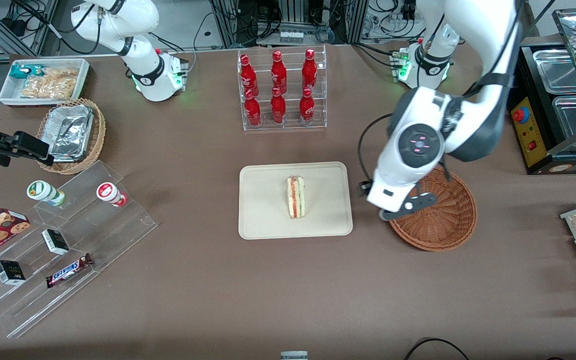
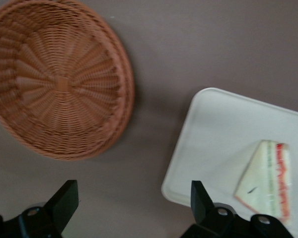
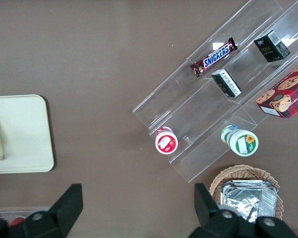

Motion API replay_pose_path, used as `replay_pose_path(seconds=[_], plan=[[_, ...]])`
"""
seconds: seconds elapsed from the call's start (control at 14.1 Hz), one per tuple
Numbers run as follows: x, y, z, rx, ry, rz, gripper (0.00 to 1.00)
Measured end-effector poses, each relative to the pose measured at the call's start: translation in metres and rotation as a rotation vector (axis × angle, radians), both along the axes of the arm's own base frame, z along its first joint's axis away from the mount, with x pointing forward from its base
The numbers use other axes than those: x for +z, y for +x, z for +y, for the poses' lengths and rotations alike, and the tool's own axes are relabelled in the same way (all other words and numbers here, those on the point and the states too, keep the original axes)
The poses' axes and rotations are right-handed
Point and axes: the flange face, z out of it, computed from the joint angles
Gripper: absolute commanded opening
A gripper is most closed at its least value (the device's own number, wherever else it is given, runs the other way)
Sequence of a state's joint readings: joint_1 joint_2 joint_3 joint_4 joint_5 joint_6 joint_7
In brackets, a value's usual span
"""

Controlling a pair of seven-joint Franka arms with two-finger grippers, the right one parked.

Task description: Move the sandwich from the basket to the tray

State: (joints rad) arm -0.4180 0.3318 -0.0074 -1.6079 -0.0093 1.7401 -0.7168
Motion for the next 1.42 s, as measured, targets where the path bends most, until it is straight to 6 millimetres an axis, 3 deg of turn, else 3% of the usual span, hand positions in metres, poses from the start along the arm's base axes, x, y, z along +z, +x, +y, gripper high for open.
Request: replay_pose_path(seconds=[0.28, 0.78, 0.92, 1.2, 1.42], plan=[[0.032, 0.000, 0.096, -0.092, -0.028, 0.086, 1.00], [0.099, -0.020, 0.210, -0.263, -0.127, 0.118, 1.00], [0.119, -0.028, 0.226, -0.288, -0.138, 0.088, 1.00], [0.157, -0.043, 0.227, -0.297, -0.117, 0.015, 1.00], [0.180, -0.047, 0.242, -0.274, -0.107, -0.062, 1.00]])
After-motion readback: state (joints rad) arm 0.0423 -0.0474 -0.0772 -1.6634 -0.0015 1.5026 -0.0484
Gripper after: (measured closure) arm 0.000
